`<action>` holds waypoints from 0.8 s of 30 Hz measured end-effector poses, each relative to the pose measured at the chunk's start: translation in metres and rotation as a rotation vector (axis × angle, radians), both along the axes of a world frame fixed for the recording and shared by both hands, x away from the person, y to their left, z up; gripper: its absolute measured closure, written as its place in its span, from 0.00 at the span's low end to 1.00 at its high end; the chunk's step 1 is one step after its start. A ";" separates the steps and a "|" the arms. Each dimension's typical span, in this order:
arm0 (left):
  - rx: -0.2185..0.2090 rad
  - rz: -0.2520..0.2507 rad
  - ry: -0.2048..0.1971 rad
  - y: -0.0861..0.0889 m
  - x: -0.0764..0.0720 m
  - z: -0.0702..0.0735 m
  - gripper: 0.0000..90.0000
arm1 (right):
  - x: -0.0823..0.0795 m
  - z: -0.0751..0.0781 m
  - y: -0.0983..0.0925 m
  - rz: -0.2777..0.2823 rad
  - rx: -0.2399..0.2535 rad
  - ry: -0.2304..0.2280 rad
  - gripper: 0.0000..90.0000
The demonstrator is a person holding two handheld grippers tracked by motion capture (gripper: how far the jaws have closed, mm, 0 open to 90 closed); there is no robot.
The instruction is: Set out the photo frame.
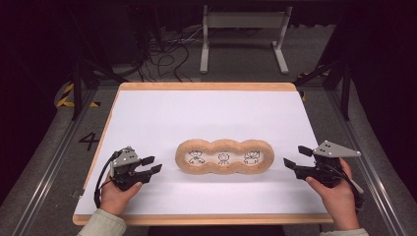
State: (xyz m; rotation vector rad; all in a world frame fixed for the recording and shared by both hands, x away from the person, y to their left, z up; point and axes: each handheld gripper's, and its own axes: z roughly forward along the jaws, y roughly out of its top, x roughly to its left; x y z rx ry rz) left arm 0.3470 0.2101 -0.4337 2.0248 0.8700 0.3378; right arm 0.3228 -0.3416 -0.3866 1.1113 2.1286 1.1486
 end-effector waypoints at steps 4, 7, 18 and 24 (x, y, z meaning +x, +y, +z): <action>0.024 0.016 -0.003 0.006 0.004 -0.005 0.62 | -0.001 -0.007 -0.012 -0.022 -0.002 0.010 0.31; 0.031 0.034 0.003 0.008 0.006 -0.008 0.62 | 0.000 -0.011 -0.017 -0.032 -0.008 0.018 0.31; 0.012 0.059 0.060 0.017 0.014 -0.017 0.61 | 0.006 -0.047 -0.038 -0.057 0.009 0.117 0.29; 0.006 0.055 0.063 0.017 0.015 -0.018 0.60 | 0.010 -0.060 -0.037 -0.049 0.000 0.167 0.29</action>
